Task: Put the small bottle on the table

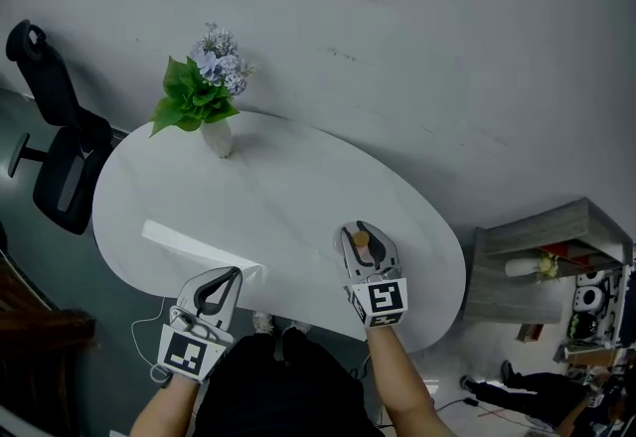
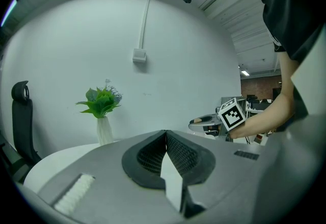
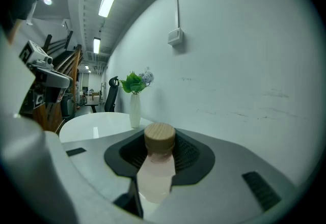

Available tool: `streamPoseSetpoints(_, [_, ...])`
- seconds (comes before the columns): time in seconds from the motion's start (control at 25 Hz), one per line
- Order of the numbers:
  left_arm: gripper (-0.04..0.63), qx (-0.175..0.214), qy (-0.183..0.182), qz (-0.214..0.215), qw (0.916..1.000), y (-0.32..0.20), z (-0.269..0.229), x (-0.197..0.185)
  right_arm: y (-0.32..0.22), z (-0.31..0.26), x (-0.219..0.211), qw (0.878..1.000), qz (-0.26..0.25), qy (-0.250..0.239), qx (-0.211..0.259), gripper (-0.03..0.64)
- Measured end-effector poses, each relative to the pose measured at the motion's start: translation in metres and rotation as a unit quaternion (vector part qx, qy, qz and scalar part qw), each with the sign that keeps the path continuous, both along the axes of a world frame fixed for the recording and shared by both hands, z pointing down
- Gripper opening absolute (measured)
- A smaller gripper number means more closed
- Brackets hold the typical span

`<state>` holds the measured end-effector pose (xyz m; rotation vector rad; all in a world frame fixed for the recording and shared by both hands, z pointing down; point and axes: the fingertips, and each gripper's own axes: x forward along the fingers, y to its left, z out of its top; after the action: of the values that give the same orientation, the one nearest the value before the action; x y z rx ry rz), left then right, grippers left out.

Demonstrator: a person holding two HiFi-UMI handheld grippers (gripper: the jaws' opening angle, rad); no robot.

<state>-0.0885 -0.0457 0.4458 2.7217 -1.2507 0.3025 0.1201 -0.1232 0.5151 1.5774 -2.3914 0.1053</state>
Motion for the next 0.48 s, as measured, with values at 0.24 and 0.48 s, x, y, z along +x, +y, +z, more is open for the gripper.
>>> streamPoseSetpoints(0.24, [0.006, -0.004, -0.007, -0.008, 0.9999, 0.006, 0.002, -0.006, -0.005, 0.025, -0.003, 1.000, 0.002, -0.002, -0.017, 0.112])
streamPoseSetpoints(0.48, [0.006, -0.016, -0.012, -0.009, 0.9998, 0.010, 0.011, -0.003, -0.011, 0.048, -0.007, 0.999, 0.000, -0.008, -0.032, 0.112])
